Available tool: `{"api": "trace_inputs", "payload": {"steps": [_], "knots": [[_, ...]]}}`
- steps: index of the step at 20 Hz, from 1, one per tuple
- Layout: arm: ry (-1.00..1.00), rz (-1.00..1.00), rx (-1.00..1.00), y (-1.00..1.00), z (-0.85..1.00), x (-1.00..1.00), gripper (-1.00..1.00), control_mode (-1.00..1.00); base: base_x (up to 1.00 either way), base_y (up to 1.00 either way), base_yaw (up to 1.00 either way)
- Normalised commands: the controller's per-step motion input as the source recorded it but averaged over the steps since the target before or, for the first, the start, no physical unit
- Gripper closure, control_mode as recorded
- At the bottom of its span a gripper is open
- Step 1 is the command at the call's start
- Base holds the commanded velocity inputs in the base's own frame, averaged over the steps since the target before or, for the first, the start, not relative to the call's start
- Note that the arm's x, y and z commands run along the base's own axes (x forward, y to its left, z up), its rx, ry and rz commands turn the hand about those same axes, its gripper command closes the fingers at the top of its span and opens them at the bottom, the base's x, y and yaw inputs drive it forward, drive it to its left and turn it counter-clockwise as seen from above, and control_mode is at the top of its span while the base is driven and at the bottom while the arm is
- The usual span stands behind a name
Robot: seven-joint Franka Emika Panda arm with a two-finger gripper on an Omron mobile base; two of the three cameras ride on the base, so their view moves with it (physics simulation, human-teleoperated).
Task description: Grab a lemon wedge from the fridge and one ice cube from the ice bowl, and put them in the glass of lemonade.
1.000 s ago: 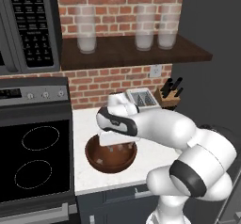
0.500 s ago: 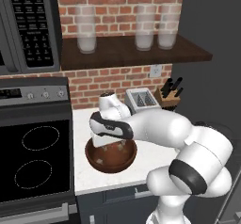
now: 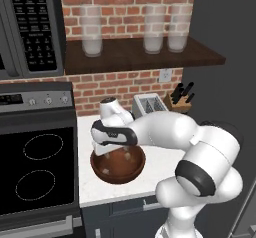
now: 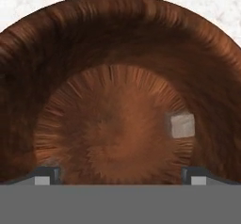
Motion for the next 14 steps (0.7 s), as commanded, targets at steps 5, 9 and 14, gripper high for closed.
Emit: {"api": "trace_inputs", "payload": {"steps": [5,9,14], "knots": [[0.0,0.0,0.01,-0.17,-0.37,0.0,-1.0,-1.0,0.0,0.0,0.0],[0.0,0.01,0.07,-0.17,-0.35,-0.02,-1.0,-1.0,0.0,0.0,0.0],[-0.09,0.09,0.01,-0.03,-0.04,-0.03,-1.0,-1.0,0.0,0.0,0.0]]}}
